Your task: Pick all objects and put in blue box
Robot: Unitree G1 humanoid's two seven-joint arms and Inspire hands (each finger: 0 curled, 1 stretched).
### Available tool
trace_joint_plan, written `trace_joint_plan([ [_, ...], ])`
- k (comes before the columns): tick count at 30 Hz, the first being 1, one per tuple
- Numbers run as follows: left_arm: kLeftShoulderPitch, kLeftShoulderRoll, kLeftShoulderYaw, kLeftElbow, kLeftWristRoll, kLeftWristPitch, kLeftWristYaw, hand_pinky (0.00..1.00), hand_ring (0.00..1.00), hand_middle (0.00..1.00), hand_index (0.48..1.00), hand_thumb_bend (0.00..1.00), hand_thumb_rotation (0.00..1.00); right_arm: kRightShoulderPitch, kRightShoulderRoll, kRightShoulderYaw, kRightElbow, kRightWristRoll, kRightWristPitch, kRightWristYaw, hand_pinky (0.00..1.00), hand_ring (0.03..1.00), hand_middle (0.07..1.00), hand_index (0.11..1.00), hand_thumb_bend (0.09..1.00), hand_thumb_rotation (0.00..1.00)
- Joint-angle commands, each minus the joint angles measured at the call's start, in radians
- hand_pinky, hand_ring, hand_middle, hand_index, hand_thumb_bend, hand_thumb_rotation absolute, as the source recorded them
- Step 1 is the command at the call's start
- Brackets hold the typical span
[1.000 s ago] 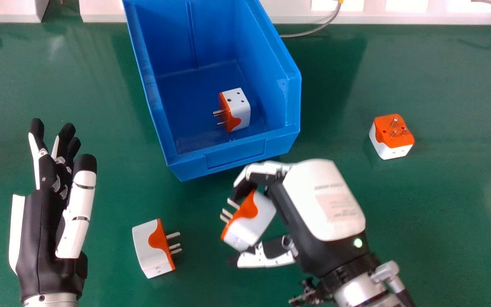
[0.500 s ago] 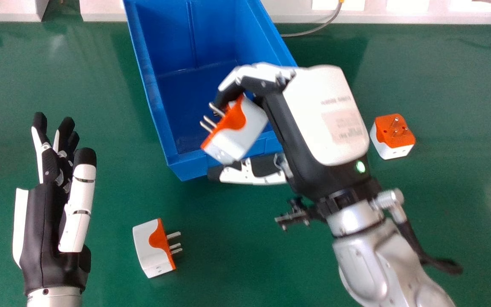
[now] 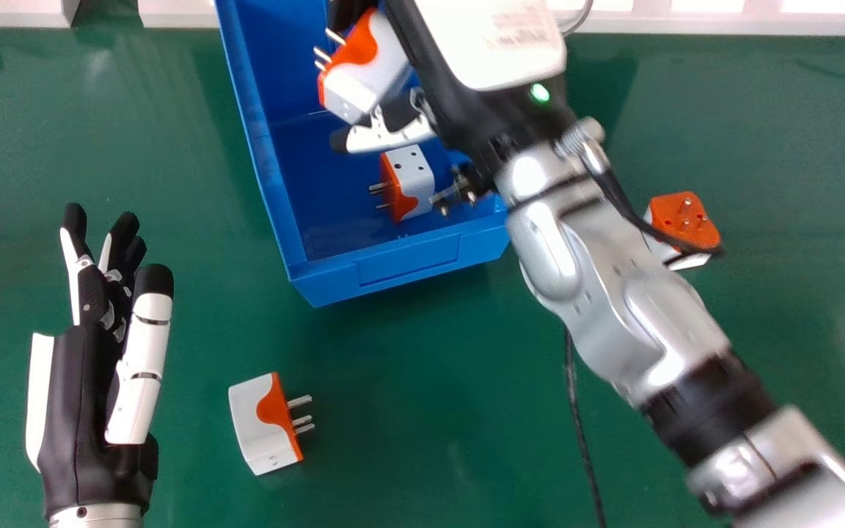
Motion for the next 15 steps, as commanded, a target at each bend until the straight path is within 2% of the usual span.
trace_joint_plan([
  [1,0.013,0.001,-0.002,-0.036,-0.008,-0.010,-0.005,1.00,1.00,0.99,0.975,0.44,0.77,-0.108,0.022,0.004,0.088,0.007,0.014,-0.025,0.10,0.160,0.405,0.496,0.512,0.00],
  [4,0.020,0.003,0.000,-0.039,-0.007,-0.016,-0.005,1.00,0.99,0.98,0.970,0.42,0.76,-0.213,0.055,0.016,0.233,0.022,0.049,0.013,0.13,0.212,0.411,0.511,0.510,0.00],
  [8,0.034,-0.004,-0.005,-0.056,-0.016,0.005,-0.003,1.00,0.99,0.98,0.963,0.41,0.73,-0.334,0.099,0.049,0.411,0.028,0.073,0.028,0.13,0.197,0.462,0.486,0.521,0.00],
  [10,0.041,-0.007,-0.010,-0.064,-0.020,0.010,-0.005,1.00,0.99,0.98,0.964,0.41,0.73,-0.376,0.118,0.064,0.476,0.030,0.084,0.035,0.14,0.208,0.441,0.496,0.521,0.00],
  [14,0.052,-0.012,-0.019,-0.075,-0.009,0.005,0.004,0.99,0.98,0.97,0.958,0.40,0.74,-0.425,0.145,0.097,0.563,0.026,0.121,0.038,0.15,0.232,0.404,0.517,0.519,0.00],
  [15,0.055,-0.014,-0.022,-0.079,-0.010,0.008,0.006,0.99,0.98,0.97,0.957,0.40,0.74,-0.435,0.151,0.106,0.578,0.024,0.135,0.046,0.14,0.226,0.428,0.506,0.522,0.00],
])
